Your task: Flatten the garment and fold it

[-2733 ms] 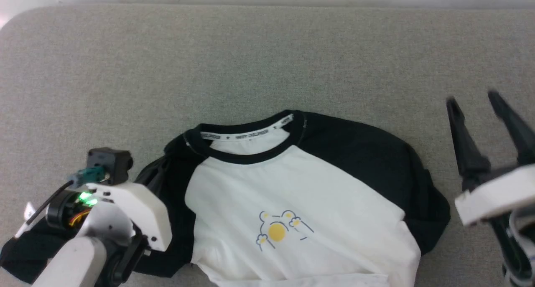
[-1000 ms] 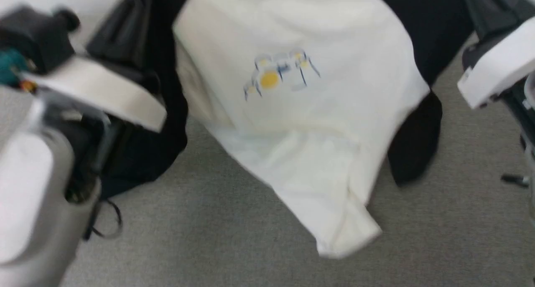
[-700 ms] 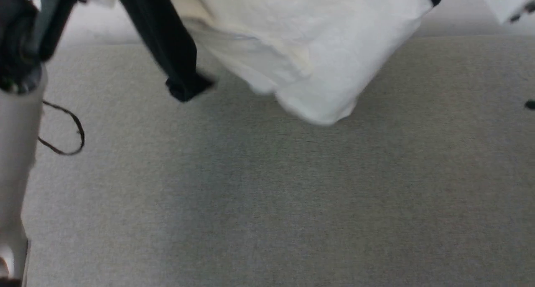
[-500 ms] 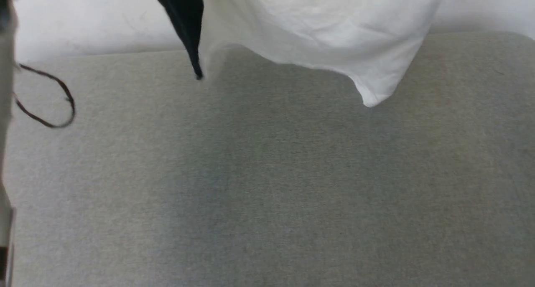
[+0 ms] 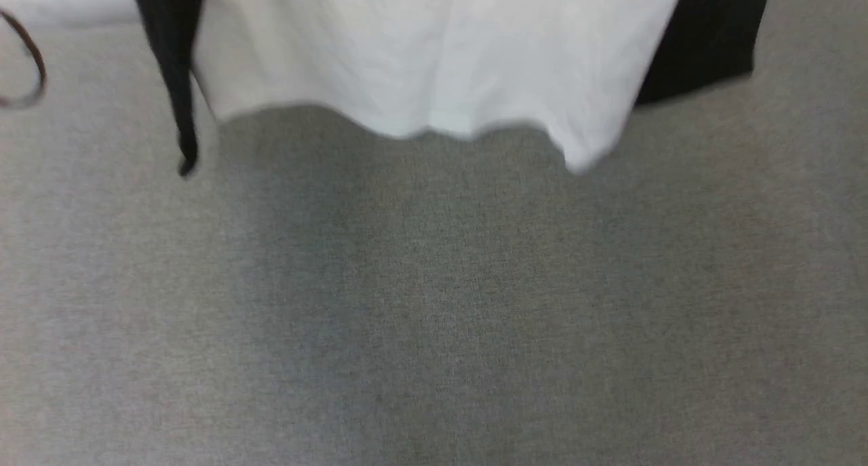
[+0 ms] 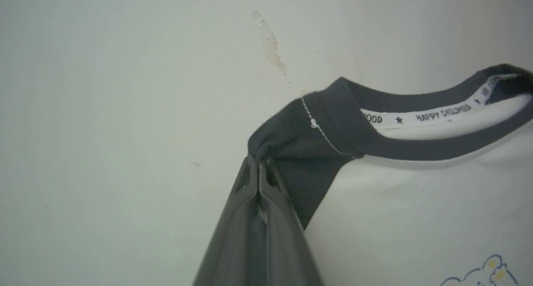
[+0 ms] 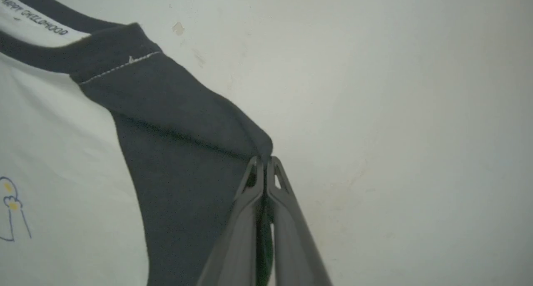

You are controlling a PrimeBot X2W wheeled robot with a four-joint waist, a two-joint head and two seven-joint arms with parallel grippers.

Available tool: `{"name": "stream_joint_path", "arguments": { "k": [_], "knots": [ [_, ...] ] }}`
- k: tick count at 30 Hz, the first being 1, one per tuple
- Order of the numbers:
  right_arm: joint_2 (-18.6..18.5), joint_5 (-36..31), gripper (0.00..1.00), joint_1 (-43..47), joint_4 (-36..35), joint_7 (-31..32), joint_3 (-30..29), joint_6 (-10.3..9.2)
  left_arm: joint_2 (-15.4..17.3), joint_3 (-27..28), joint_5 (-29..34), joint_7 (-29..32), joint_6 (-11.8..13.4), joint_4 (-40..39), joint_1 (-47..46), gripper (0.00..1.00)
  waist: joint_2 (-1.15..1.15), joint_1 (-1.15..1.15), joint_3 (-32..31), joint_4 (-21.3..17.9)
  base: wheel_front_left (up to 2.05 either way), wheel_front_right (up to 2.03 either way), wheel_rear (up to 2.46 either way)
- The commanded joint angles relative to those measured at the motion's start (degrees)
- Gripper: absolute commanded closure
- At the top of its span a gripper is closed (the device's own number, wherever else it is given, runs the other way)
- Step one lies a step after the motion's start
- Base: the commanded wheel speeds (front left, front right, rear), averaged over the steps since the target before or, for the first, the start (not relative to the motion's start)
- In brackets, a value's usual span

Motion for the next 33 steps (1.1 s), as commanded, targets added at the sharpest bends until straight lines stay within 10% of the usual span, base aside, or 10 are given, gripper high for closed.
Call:
{"name": "stream_joint_path", "arguments": {
  "k": [1, 20, 33],
  "knots": [
    [-0.19, -0.73, 1.0, -1.53, 0.48, -0.89, -0.05, -0.06, -0.11, 0.49, 0.75, -1.25, 0.15, 0.32, -1.64, 1.0, 0.0, -0.01, 5.77, -0.4, 0.0, 0.0, 0.0],
    [-1.99, -6.24, 1.0, -18.29, 11.21, -15.94, 8.02, -0.06, 0.53, 2.2, 6.65, -23.47, 0.85, 5.35, -11.49, 1.0, 0.0, -0.01, 20.8, 2.66, 0.0, 0.0, 0.0],
    [-9.14, 3.46, 1.0, -5.29, -4.3, -18.12, 9.72, -0.06, 3.67, 3.07, 2.55, -28.76, 1.08, -12.08, 9.21, 1.0, 0.0, -0.01, 22.48, 5.44, 0.0, 0.0, 0.0]
  ]
}}
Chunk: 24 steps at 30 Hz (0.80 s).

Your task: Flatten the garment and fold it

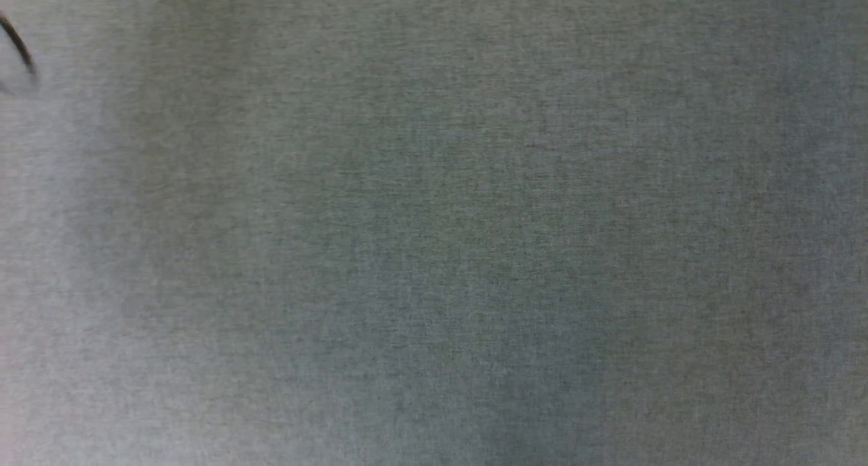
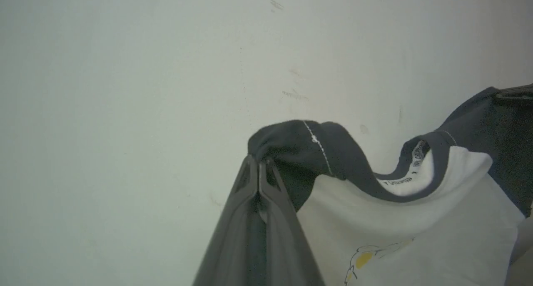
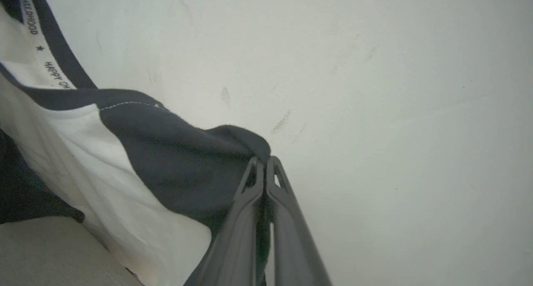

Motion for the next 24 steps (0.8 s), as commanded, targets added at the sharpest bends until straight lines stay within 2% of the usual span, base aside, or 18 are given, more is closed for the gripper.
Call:
{"name": "stream_joint_path", "arguments": {
  "k": [1, 7, 14, 17, 24],
  "knots": [
    [-0.65, 1.16, 1.0, 3.49, -2.65, 0.44, -0.75, -0.11, 0.65, 0.24, -0.46, 0.16, 1.1, -2.97, 3.75, 1.0, 0.0, -0.01, -1.7, 0.38, 0.0, 0.0, 0.0],
    [0.02, 4.08, 1.0, 24.51, -17.0, 4.55, -7.42, -0.11, 2.83, -0.78, -2.46, 2.9, 4.83, -17.85, 23.32, 1.0, 0.0, -0.01, -7.0, -0.32, 0.0, 0.0, 0.0],
    [5.17, 4.01, 1.0, 50.94, -27.97, 8.4, -14.34, -0.11, 4.83, -3.75, -3.68, 5.11, 9.09, -27.26, 44.18, 1.0, 0.0, -0.01, -13.82, -1.7, 0.0, 0.0, 0.0],
    [6.62, 4.06, 1.0, 60.09, -29.66, 8.77, -15.34, -0.11, 5.83, -5.9, -4.2, 5.74, 9.31, -27.38, 51.0, 1.0, 0.0, -0.01, -16.39, -1.84, 0.0, 0.0, 0.0],
    [8.0, 4.96, 1.0, 76.65, -30.5, 9.27, -14.99, -0.11, 7.3, -13.16, -5.09, 8.41, 7.7, -23.55, 62.38, 1.0, 0.0, -0.01, -21.38, -2.03, 0.0, 0.0, 0.0]
  ]
}}
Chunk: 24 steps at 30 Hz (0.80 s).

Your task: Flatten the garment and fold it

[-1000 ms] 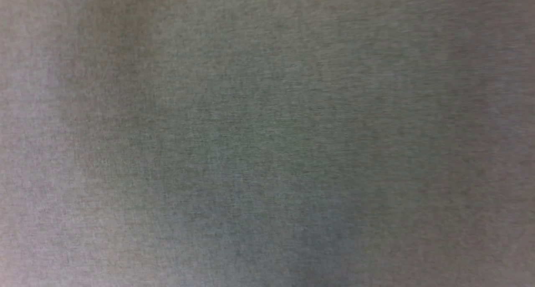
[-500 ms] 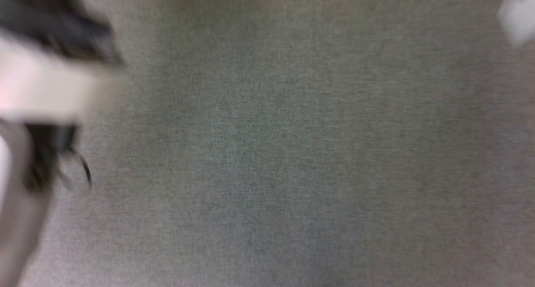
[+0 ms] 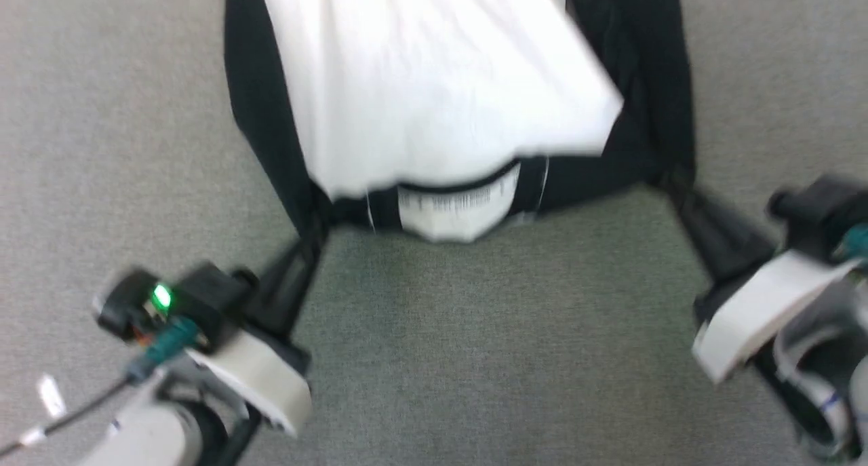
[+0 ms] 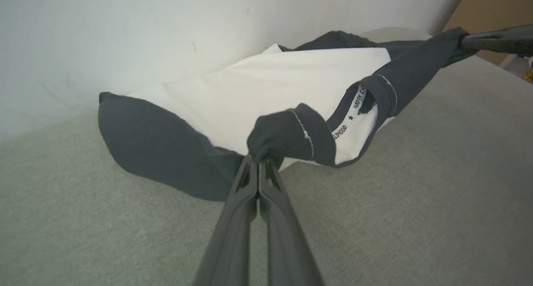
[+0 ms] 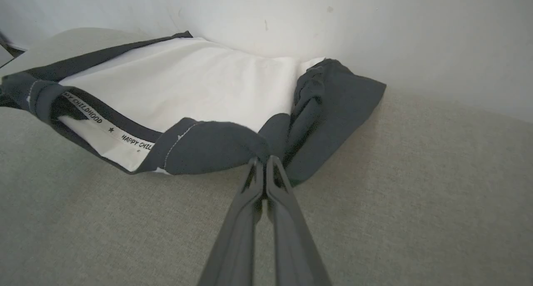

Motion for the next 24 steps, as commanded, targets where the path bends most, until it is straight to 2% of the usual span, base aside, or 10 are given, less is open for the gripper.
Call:
{"name": "stream_joint_path", "arguments": {
  "k": [1, 10, 19, 24],
  "knots": [
    [0.05, 0.55, 1.0, 2.28, -0.2, 0.42, 0.69, -0.05, 0.27, -1.01, -0.62, 0.37, -0.49, 0.75, 1.9, 1.0, 0.0, 0.02, -3.87, -0.81, 0.0, 0.0, 0.0],
    [-1.8, 3.91, 1.0, 11.68, 0.72, 4.74, 1.88, -0.05, 2.09, -5.46, -5.32, 6.74, -1.3, 0.87, 9.84, 1.0, 0.0, 0.02, -9.53, -1.73, 0.0, 0.0, 0.0],
    [-4.13, 8.91, 1.0, 21.53, -1.42, 13.45, -0.34, -0.05, 5.49, -7.92, -13.17, 16.2, -1.32, -2.91, 16.16, 1.0, 0.0, 0.02, -14.04, -1.49, 0.0, 0.0, 0.0],
    [-4.91, 10.59, 1.0, 27.5, -3.21, 18.67, -1.11, -0.05, 5.9, -9.6, -16.6, 19.0, -0.56, -4.59, 20.07, 1.0, 0.0, 0.02, -15.97, -1.46, 0.0, 0.0, 0.0]
  ]
}}
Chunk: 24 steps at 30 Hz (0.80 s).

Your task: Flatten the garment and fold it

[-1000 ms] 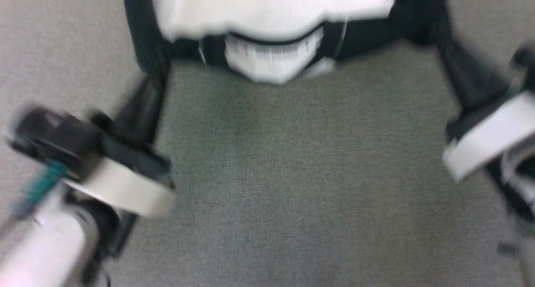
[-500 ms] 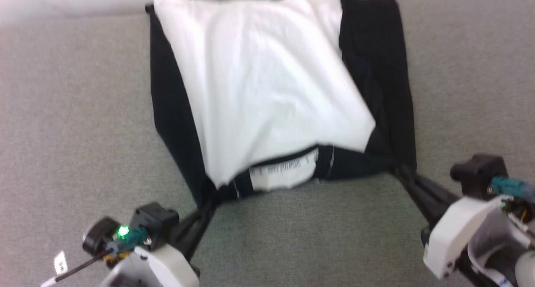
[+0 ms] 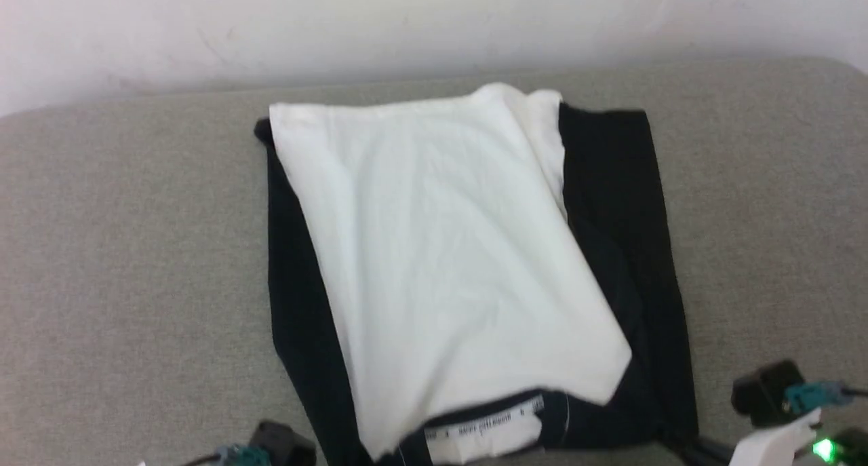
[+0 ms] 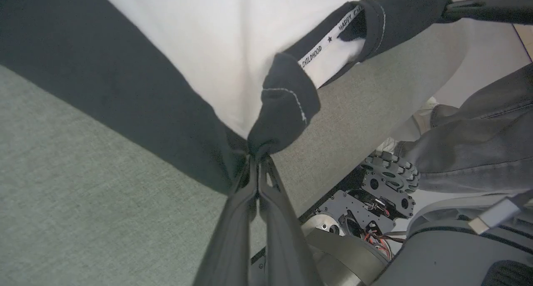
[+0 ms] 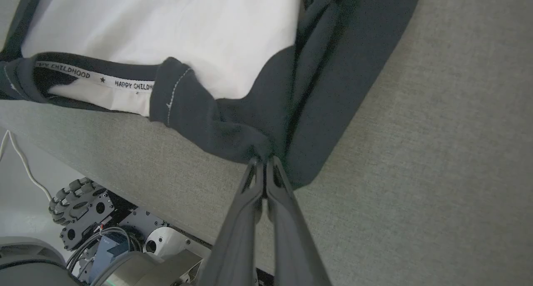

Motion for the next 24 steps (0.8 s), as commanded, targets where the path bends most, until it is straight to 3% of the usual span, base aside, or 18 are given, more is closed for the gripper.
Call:
{"name": "stream_joint_path", "arguments": {
  "k": [1, 7, 12, 24],
  "knots": [
    [0.06, 0.63, 1.0, 2.29, -0.85, 1.36, -0.32, -0.05, 0.13, -0.78, -1.15, 0.58, 0.64, -0.69, 1.93, 1.0, 0.0, 0.01, -1.51, 0.03, 0.0, 0.0, 0.0],
    [1.35, 1.34, 1.0, 7.56, -2.67, 3.93, -1.13, -0.05, 0.24, -2.05, -2.33, 0.59, 1.93, -0.88, 5.77, 1.0, 0.0, 0.01, -2.51, 0.47, 0.0, 0.0, 0.0],
    [1.39, -1.31, 1.0, 8.74, -2.35, 1.48, -0.44, -0.05, -1.15, -2.92, -0.76, -1.58, 0.86, 2.69, 5.32, 1.0, 0.0, 0.01, -2.88, 1.3, 0.0, 0.0, 0.0],
    [3.42, -3.68, 1.0, 6.55, 9.21, -10.75, 5.49, -0.05, -10.11, -4.47, 0.47, -8.22, -2.19, 18.44, 1.33, 1.0, 0.0, 0.01, -3.7, 1.22, 0.0, 0.0, 0.0]
  ]
}}
